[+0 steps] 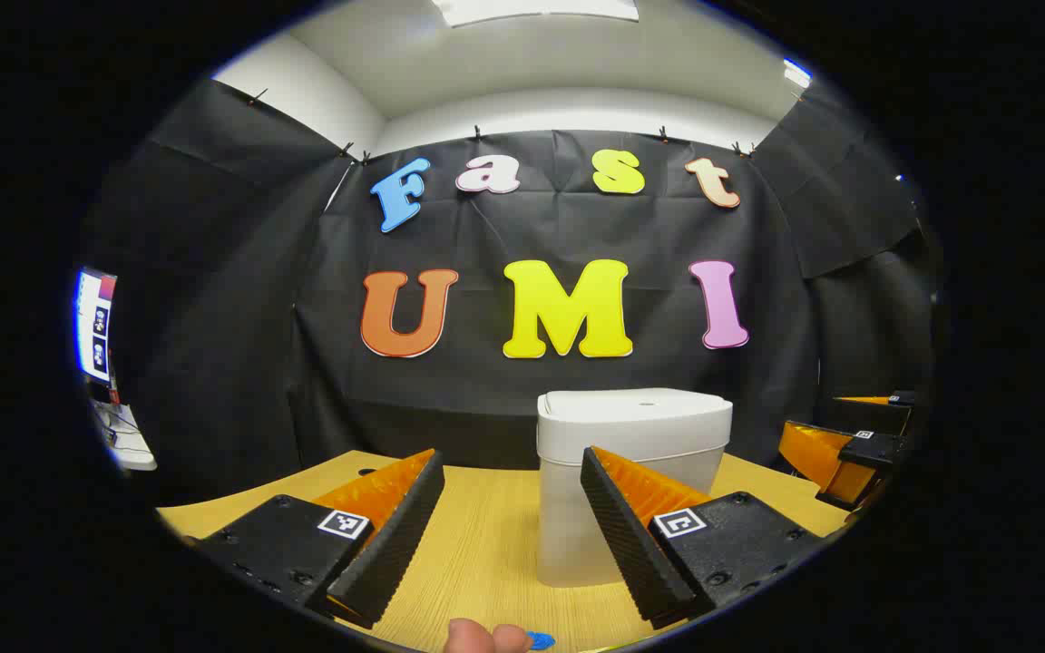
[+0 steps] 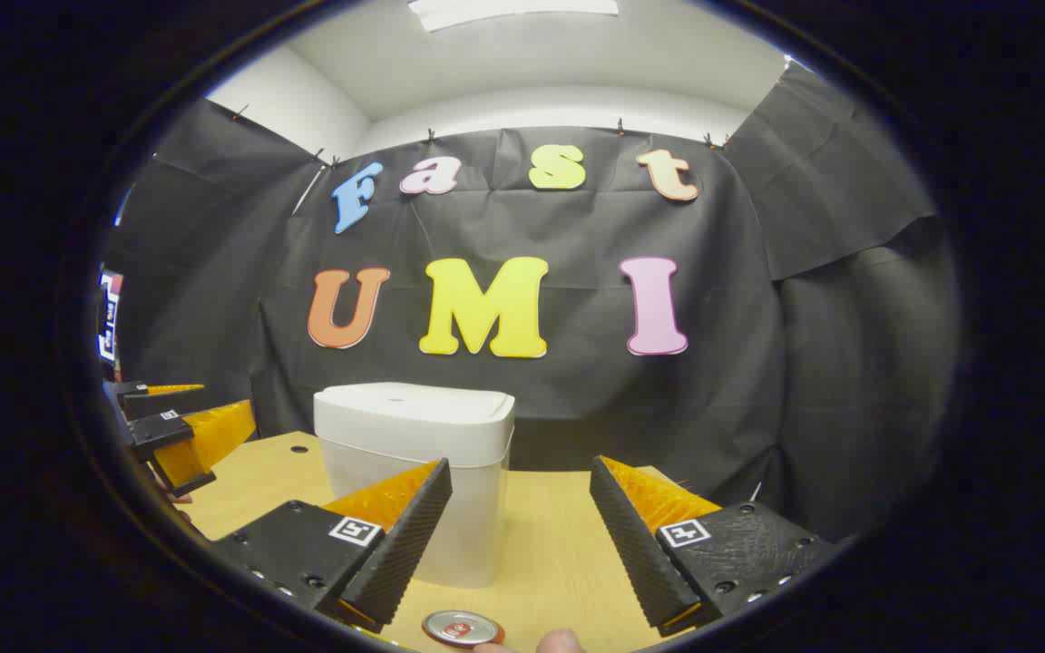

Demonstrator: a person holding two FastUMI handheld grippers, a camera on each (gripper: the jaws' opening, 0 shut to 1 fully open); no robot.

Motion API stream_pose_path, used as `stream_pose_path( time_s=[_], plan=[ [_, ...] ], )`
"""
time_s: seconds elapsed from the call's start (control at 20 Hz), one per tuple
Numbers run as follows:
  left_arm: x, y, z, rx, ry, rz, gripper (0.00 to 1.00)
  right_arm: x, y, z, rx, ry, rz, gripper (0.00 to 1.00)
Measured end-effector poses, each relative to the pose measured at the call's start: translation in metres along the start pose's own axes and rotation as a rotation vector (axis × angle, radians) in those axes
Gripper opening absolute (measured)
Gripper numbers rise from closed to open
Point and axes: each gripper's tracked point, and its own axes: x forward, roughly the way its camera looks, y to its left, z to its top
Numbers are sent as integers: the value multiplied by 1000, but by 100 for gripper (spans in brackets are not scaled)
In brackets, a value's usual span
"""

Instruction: Press the lid of the desktop garbage bin to open it, pick up the crumpled paper on the desktop and throw it into the bin, then pick up the pop can on the desktop and drop it into the bin, and finally close the garbage bin lid.

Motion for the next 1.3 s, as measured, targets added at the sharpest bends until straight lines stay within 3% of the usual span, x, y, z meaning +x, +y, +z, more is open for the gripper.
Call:
stream_pose_path(
  time_s=[1.3],
  plan=[
    [-1, -15, 1, 21, -9, -31, 98, -4, -7, -4, 25, 5, 9, 95]
  ],
)
